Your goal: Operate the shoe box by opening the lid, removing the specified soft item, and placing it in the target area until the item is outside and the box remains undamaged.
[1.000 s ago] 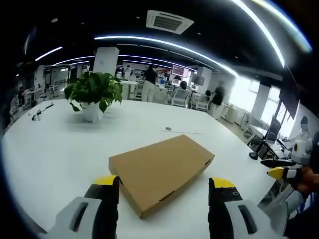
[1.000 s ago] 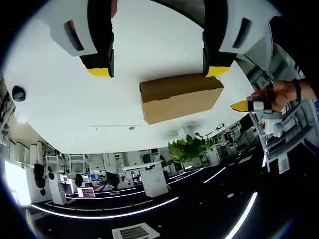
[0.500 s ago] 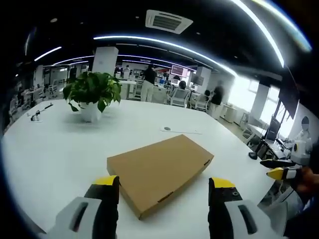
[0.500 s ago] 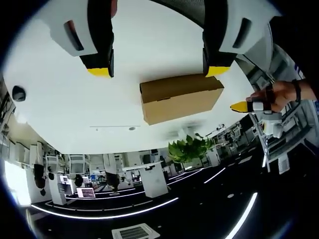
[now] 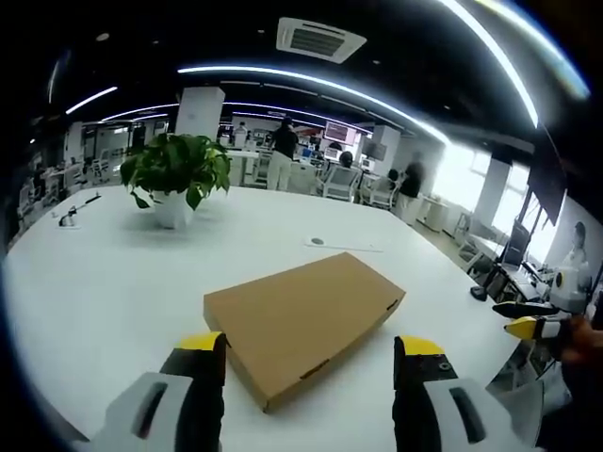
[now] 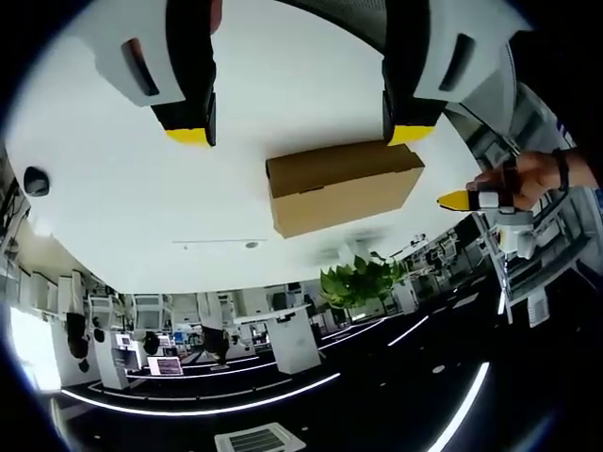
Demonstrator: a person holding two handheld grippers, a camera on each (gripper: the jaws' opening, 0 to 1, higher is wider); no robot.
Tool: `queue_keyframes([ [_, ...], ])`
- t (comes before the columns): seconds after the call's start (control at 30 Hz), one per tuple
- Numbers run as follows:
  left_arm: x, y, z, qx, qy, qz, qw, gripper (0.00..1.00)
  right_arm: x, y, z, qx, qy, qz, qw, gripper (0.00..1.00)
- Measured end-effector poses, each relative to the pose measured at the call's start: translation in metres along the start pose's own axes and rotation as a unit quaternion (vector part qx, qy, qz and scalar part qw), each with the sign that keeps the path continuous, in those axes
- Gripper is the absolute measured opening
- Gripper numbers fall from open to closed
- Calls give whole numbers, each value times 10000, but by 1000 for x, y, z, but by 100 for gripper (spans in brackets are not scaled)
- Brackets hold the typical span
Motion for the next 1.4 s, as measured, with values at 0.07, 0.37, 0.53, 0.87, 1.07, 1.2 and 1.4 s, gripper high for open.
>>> queue_keyframes([
  [0.07,0,0,0,2,4,-6,10000,74,0,0,0,-2,7,-3,10000,68],
  [0.37,1,1,1,21,0,-20,10000,74,-2,0,0,2,7,-17,10000,68],
  [0.53,0,1,1,34,5,-29,10000,74,-3,0,-1,-1,10,-27,10000,68],
  [0.87,0,3,2,8,36,-20,10000,74,-9,2,1,7,65,-87,9999,67],
  [1.07,-1,7,6,14,92,-50,9999,74,-18,1,0,37,143,-164,9998,67],
  [1.2,-4,8,9,-28,152,-51,9999,74,-30,-3,-2,75,217,-284,9993,67],
  [1.4,-10,12,10,-20,189,-77,9998,74,-52,-11,-13,145,225,-418,9988,66],
])
Point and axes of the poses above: the point that each gripper's makers call its tool centre point, and the gripper's own axes: x roughly backward along the fingers, y roughly to its left, z roughly out of its underside, the point moved 8 cm from there along x, roughly backward along the fingers, and after that the axes turned 12 degrees about -z, right-handed, at the moved point
